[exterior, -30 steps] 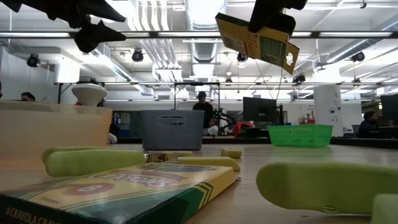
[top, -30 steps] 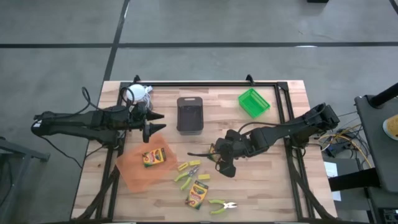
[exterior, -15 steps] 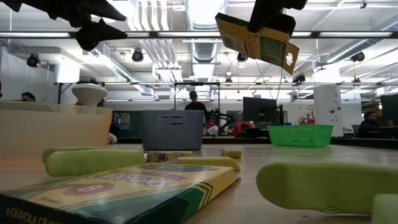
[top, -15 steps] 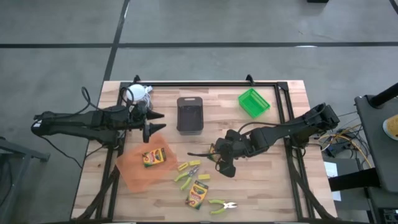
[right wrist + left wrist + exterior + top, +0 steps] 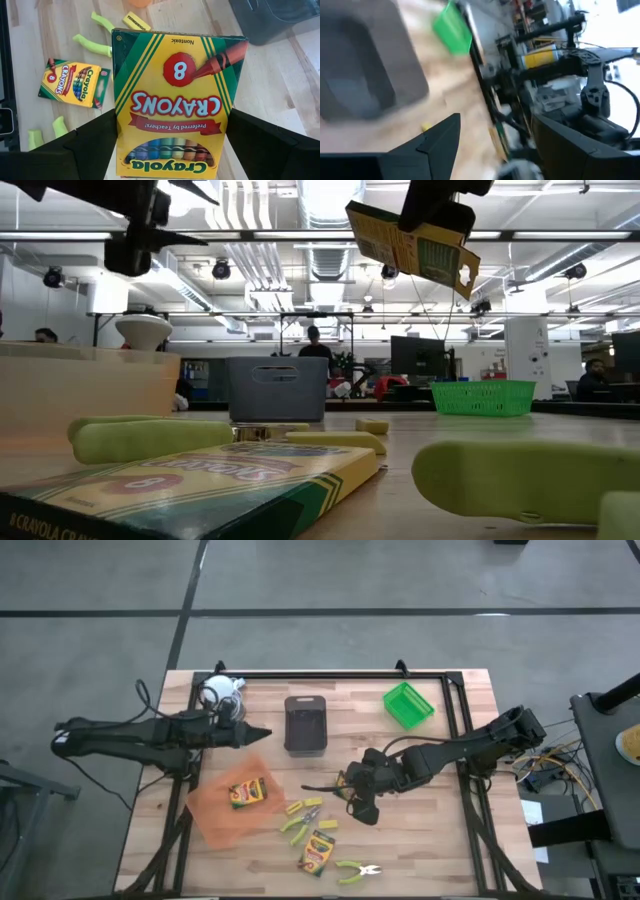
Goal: Pick & Place School Supplies
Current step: Put the pack of crayons into the orange bin
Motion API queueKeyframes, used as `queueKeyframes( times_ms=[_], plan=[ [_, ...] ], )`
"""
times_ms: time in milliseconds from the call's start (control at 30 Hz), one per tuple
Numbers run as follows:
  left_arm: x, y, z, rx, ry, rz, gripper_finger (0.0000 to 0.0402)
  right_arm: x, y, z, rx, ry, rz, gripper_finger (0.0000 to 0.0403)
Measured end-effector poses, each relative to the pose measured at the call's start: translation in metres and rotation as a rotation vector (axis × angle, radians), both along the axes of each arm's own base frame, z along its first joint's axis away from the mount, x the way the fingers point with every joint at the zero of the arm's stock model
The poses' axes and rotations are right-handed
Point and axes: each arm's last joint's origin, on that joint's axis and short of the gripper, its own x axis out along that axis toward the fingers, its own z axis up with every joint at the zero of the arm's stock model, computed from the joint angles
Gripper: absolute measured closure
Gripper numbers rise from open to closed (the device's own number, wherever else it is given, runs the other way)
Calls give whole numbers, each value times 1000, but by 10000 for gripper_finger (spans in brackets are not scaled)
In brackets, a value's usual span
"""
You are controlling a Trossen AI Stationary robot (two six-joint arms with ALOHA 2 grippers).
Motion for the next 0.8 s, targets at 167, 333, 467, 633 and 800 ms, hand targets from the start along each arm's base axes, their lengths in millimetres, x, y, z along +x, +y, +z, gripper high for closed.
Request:
queueKeyframes(
  times_ms=[167,333,467,633,800],
  plan=[
    [13,-5,-6,-172,28,-112,151,0,0,0,-2,-1,-2,60],
    [26,-4,-17,-258,85,-82,151,0,0,0,-2,-1,-1,60],
    [38,-5,-22,-290,82,-73,151,0,0,0,-2,-1,-1,60],
    [56,-6,-22,-311,33,-103,152,2,0,1,5,-23,-1,60],
    [72,-7,-20,-301,57,-138,152,5,1,3,0,-63,20,60]
  ],
)
